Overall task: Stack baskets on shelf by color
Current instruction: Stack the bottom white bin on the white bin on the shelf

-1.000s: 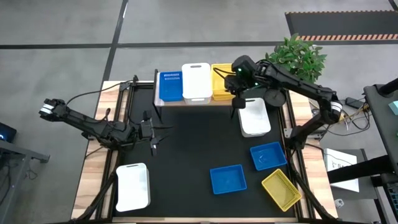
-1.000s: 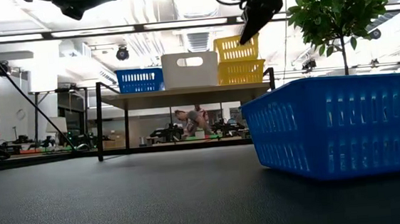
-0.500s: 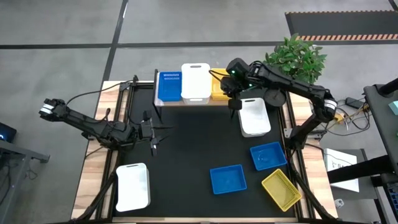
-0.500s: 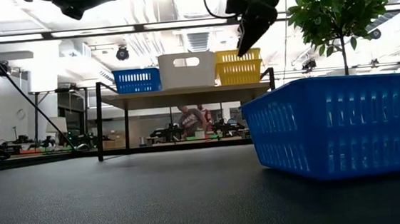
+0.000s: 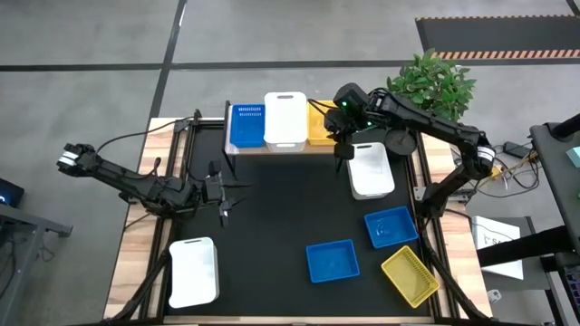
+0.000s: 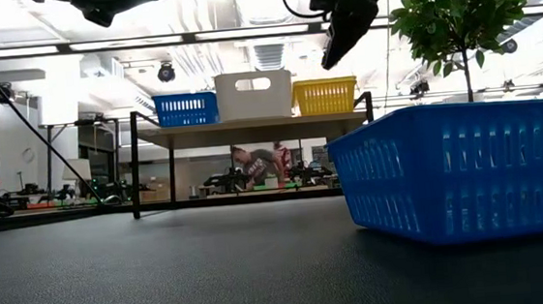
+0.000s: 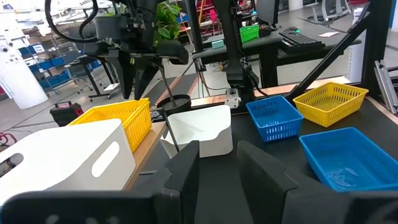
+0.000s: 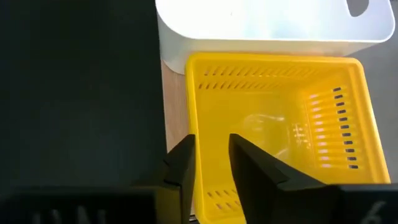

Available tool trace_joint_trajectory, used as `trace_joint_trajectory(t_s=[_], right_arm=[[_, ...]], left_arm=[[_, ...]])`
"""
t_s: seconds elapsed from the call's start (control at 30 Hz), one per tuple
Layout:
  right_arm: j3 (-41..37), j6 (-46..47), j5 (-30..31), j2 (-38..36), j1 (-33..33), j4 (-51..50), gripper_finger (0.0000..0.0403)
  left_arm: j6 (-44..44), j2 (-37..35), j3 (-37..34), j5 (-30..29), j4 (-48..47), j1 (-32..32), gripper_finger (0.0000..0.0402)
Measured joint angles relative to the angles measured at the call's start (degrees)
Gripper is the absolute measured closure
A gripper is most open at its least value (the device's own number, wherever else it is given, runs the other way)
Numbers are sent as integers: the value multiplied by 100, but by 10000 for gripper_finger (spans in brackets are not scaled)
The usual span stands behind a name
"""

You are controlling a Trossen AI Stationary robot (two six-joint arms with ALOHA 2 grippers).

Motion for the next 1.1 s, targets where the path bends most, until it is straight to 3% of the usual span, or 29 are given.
trace_joint_trajectory(t_s=[0.23,0.9,1.1], right_arm=[[-4,17,2,-71,298,-3,388],[-32,1359,11,-199,3068,-38,392],[-399,1705,421,-199,3663,169,392]], left_arm=[[-1,0,0,2,0,0,308],[-7,22,0,0,4,0,308],[-5,146,0,2,2,0,308]])
